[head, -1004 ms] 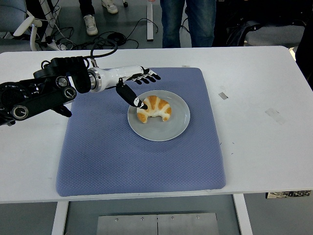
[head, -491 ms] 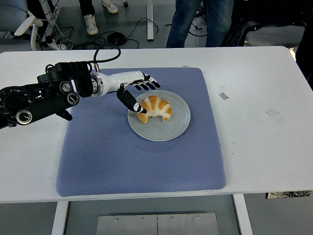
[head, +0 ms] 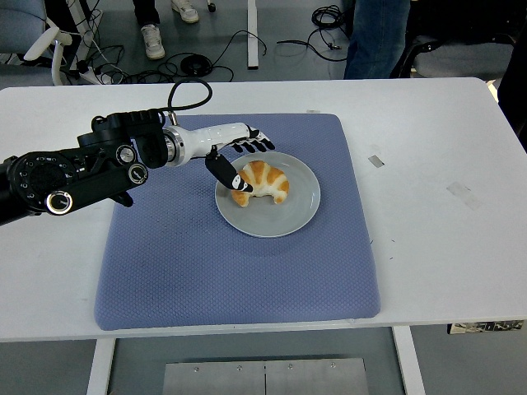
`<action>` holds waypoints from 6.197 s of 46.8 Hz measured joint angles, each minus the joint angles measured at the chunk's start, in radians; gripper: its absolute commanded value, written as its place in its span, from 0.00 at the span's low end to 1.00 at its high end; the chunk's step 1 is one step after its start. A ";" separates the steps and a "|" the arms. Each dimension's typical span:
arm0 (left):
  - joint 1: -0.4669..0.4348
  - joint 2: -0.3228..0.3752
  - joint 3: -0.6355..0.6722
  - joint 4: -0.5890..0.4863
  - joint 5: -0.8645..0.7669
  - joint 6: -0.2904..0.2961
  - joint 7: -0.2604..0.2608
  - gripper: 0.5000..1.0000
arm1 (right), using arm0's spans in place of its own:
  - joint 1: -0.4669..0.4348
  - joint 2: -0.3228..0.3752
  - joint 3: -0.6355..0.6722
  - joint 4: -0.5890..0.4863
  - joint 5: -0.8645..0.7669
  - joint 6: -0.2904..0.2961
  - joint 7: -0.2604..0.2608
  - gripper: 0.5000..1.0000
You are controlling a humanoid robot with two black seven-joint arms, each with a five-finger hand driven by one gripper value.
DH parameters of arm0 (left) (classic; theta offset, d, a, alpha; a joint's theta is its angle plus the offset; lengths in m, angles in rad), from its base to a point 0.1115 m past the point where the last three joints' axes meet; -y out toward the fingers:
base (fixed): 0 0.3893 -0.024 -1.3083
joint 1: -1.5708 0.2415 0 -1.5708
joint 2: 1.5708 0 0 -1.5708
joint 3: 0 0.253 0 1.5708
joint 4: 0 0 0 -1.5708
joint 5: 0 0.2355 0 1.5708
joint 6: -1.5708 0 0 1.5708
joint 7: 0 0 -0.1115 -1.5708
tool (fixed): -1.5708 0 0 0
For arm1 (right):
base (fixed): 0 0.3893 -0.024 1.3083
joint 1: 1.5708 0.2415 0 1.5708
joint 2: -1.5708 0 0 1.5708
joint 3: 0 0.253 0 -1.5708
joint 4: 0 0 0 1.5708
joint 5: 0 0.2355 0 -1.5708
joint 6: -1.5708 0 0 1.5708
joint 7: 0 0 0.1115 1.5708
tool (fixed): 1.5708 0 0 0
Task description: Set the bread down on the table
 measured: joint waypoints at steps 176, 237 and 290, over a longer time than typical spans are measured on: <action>-0.080 0.185 0.081 0.007 -0.001 0.012 -0.022 0.00 | 0.000 0.000 0.000 0.000 0.000 0.000 0.000 1.00; -0.023 0.240 0.162 0.073 0.032 0.115 -0.086 0.79 | 0.000 0.000 0.000 0.000 0.000 0.000 0.000 1.00; 0.064 0.253 -0.206 0.113 -0.498 0.081 -0.155 0.80 | 0.000 0.000 0.000 0.000 0.000 0.000 0.000 1.00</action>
